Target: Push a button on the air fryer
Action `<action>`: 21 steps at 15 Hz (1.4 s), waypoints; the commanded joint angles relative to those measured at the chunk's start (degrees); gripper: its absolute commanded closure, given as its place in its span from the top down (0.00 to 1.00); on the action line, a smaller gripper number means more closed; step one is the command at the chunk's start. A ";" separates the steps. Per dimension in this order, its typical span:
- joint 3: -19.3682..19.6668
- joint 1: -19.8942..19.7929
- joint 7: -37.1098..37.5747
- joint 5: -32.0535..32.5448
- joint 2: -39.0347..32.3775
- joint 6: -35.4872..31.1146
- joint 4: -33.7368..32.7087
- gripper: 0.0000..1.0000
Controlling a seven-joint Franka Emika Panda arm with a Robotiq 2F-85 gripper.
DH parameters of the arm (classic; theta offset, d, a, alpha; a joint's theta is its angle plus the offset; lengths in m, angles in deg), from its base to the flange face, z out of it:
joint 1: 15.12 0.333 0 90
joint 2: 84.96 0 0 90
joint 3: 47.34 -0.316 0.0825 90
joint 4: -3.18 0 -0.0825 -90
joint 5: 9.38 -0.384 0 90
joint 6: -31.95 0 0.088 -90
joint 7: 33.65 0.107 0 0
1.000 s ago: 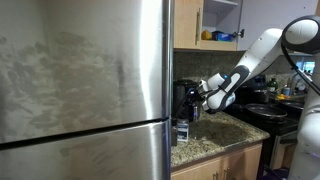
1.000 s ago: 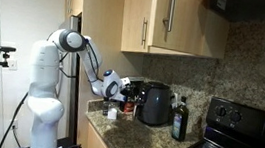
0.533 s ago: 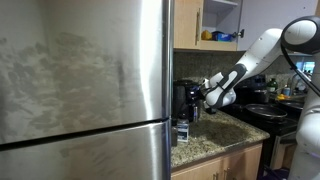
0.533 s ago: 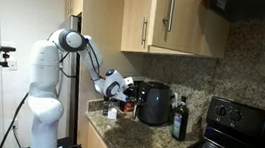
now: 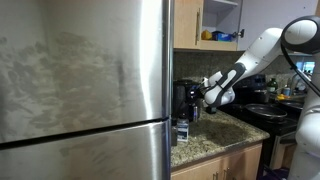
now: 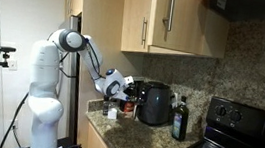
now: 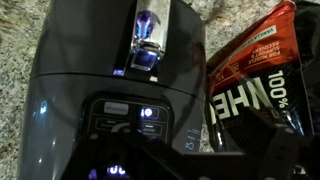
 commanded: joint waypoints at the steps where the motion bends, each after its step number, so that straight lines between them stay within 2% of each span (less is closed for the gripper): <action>1: 0.09 0.00 0.00 -0.01 -0.02 0.00 -0.15 1.00; 2: 0.11 0.00 0.00 -0.01 -0.04 0.00 -0.21 1.00; 3: -2.19 -2.09 0.93 1.46 -0.28 1.91 -1.03 1.00; 5: -3.02 -2.06 1.84 1.76 -1.50 3.89 -2.50 1.00; 6: -1.16 -1.28 3.87 4.45 -1.14 4.54 -2.13 1.00; 7: -3.16 -2.39 2.22 2.28 -0.02 2.84 -0.80 1.00; 12: -2.95 -2.52 3.44 3.49 -0.05 3.67 -0.98 1.00; 15: -3.22 -2.93 3.37 3.28 -3.77 4.11 -5.07 1.00; 16: -1.55 -0.81 1.81 1.44 -4.77 4.08 -6.57 1.00; 19: 1.21 1.79 -0.88 -4.56 -8.11 5.14 -10.85 1.00; 21: 1.56 3.82 -0.95 -6.96 -9.43 4.71 -11.90 1.00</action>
